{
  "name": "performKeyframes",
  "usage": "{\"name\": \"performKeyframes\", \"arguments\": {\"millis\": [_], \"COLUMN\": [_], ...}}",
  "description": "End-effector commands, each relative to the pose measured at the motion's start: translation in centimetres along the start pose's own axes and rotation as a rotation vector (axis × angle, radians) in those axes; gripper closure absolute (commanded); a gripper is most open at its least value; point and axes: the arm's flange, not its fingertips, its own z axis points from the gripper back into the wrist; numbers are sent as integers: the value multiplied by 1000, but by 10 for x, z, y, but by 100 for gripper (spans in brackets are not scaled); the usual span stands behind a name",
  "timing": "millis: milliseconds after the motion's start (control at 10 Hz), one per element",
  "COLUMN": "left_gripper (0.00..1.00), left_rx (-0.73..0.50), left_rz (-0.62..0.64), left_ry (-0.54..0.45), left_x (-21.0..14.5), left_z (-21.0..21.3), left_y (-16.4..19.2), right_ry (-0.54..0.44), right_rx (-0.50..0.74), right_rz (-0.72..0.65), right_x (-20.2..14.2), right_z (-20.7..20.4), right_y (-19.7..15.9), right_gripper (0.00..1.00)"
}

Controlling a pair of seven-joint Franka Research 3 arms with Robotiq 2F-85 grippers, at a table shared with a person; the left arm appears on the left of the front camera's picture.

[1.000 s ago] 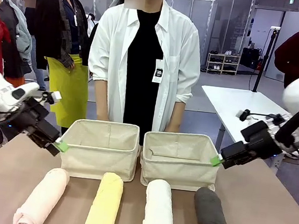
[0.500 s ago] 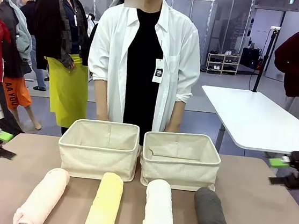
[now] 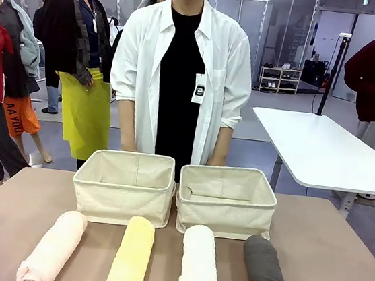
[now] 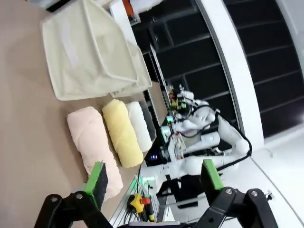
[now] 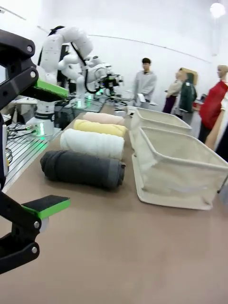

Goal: Divide the towels into two baskets.
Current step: Pick up one hotel-folded towel and place it in the Fabric basket indicated by the person.

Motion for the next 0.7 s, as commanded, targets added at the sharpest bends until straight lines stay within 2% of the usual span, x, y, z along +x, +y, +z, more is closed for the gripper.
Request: {"name": "performKeyframes", "arguments": {"millis": [0,200,300,600], "left_gripper": [0,0,0,0], "left_rx": [6,30,21,21], "left_rz": [-10,-1,6,6], "left_ry": [-55,-81,-55,-55], "left_x": [-7,-5,-8,-8], "left_z": [17,12,23,23], "left_y": [-1,-7,-1,-1], "right_ry": [-72,-118,-67,-67], "right_rx": [21,4,-4,-4], "right_rz": [-15,-5,-23,-23], "right_x": [-13,-16,-10,-10], "right_z": [15,23,24,24], "right_y": [1,1,-5,-5], "right_gripper": [0,0,0,0]}}
